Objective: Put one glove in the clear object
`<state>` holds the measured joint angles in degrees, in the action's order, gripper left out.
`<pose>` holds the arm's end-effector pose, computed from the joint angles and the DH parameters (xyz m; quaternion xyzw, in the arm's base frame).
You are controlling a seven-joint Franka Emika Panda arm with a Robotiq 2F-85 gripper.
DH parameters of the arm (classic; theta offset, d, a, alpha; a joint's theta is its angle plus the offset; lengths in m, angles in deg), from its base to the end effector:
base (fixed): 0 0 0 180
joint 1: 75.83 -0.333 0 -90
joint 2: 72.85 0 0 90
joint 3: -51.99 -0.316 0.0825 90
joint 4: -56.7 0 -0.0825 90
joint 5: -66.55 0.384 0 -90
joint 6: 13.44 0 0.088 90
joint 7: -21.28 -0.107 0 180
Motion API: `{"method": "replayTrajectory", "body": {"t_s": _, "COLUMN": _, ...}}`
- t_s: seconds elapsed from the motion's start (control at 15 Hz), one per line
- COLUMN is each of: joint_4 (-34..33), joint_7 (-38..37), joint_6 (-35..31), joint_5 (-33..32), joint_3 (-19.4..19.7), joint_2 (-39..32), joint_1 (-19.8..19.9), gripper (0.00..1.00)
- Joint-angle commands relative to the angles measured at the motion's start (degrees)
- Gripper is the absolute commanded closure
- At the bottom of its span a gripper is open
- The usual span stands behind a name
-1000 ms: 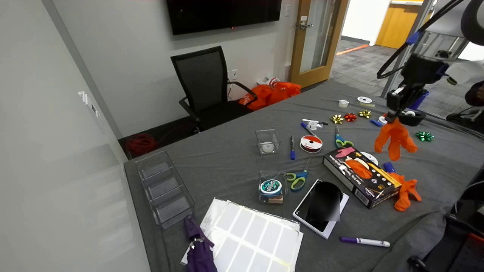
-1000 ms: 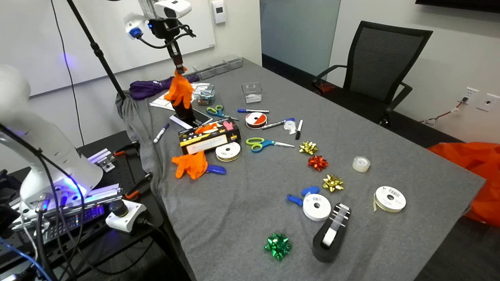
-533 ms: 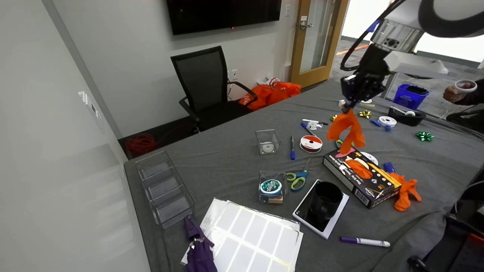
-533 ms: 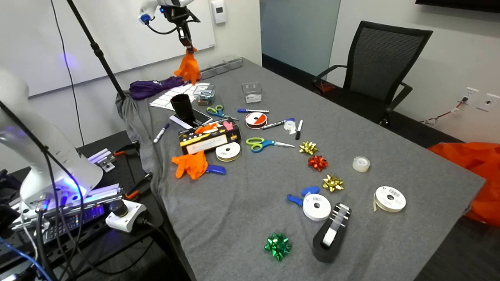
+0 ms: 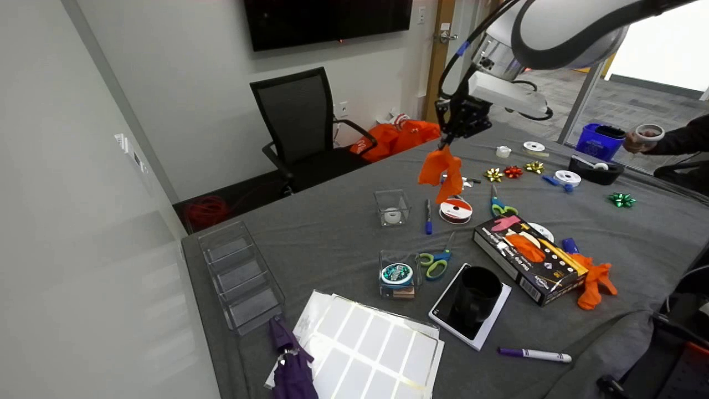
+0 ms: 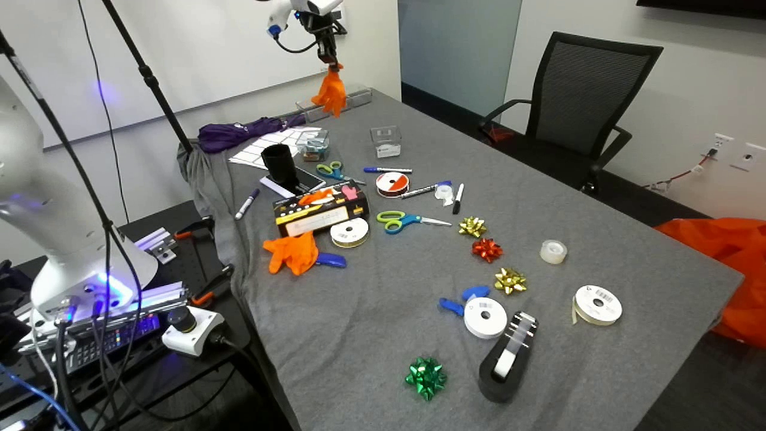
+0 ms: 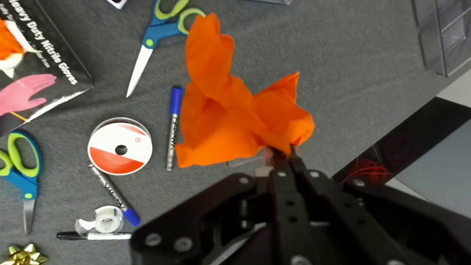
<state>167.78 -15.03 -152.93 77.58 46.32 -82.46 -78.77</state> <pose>0.6174 0.0914 0.4334 -0.9374 0.2969 -0.1190 0.1374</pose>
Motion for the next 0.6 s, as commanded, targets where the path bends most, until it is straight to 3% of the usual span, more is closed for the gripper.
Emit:
{"method": "replayTrajectory", "body": {"t_s": 0.0, "joint_4": -11.0, "joint_7": -3.3, "joint_6": -1.2, "joint_5": 0.5, "joint_3": 1.8, "joint_2": -9.3, "joint_1": -1.6, "gripper": 1.0}}
{"method": "replayTrajectory", "body": {"t_s": 0.27, "joint_4": -21.9, "joint_7": -8.6, "joint_6": -0.5, "joint_5": -0.7, "joint_3": 3.9, "joint_2": -17.6, "joint_1": -3.2, "gripper": 1.0}}
{"method": "replayTrajectory", "body": {"t_s": 0.33, "joint_4": -15.6, "joint_7": -5.8, "joint_6": -0.4, "joint_5": 0.6, "joint_3": 3.3, "joint_2": -12.8, "joint_1": -2.6, "gripper": 0.98}}
{"method": "replayTrajectory", "body": {"t_s": 0.53, "joint_4": -20.3, "joint_7": -7.2, "joint_6": -0.4, "joint_5": 0.5, "joint_3": 4.0, "joint_2": -16.7, "joint_1": -3.1, "gripper": 0.98}}
